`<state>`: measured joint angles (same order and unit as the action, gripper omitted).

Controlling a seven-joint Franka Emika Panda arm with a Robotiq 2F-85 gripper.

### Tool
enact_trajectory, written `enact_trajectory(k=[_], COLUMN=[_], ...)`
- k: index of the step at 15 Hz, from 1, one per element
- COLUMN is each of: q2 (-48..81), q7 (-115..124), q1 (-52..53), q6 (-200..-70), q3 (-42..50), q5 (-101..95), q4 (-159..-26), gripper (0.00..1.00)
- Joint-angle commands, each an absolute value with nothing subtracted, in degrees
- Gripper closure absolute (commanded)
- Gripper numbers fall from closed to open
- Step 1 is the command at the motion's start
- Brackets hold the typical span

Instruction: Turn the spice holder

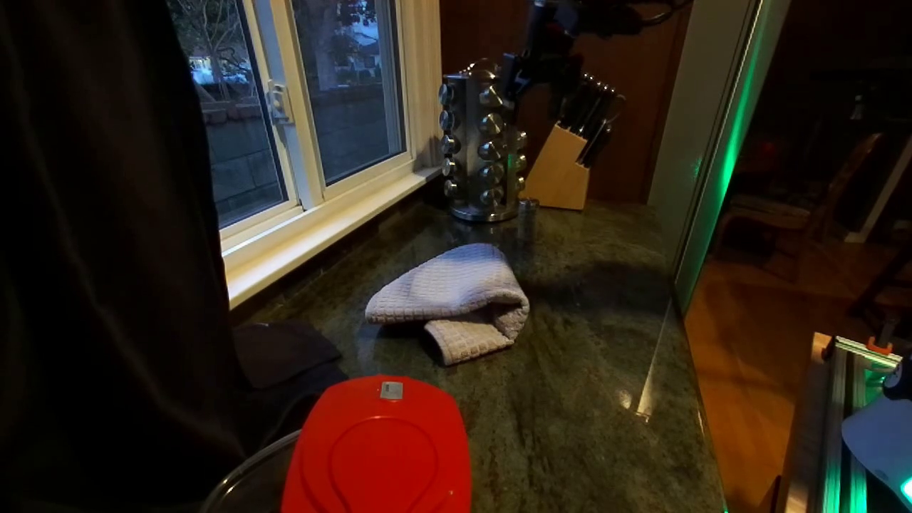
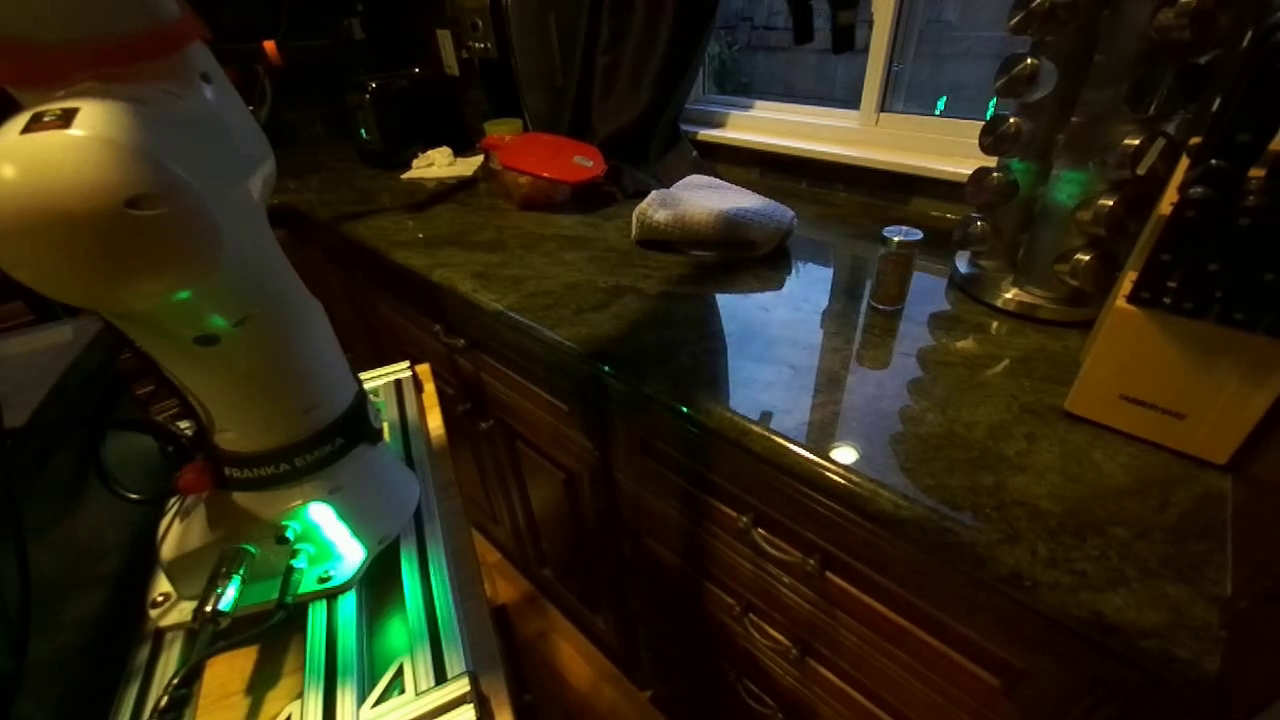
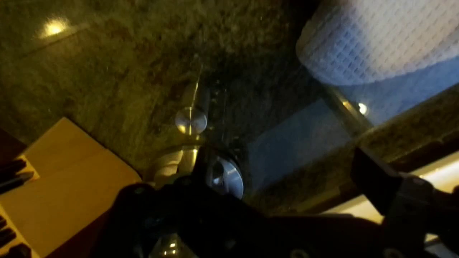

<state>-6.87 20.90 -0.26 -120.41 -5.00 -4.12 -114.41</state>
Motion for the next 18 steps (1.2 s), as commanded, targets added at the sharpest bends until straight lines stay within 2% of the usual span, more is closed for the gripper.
enact_trajectory(k=[1, 7, 8, 13, 15, 18], q2=[-1.8, 3.7, 1.1, 3.3, 4.4, 6.0], q7=[21.2, 26.6, 23.5, 24.7, 31.0, 40.6], q1=[-0.4, -0.6, -0.2, -0.2, 0.1, 0.0], q6=[-123.6, -127.3, -127.4, -127.4, -134.5, -137.2], q3=[-3.7, -1.4, -1.4, -0.7, -0.1, 1.9], q5=[-5.4, -11.1, -9.1, -9.7, -17.0, -27.0], q4=[-106.3, -96.4, -99.6, -97.1, -97.6, -95.4], gripper=[0.0, 0.0, 0.0, 0.0, 0.0, 0.0])
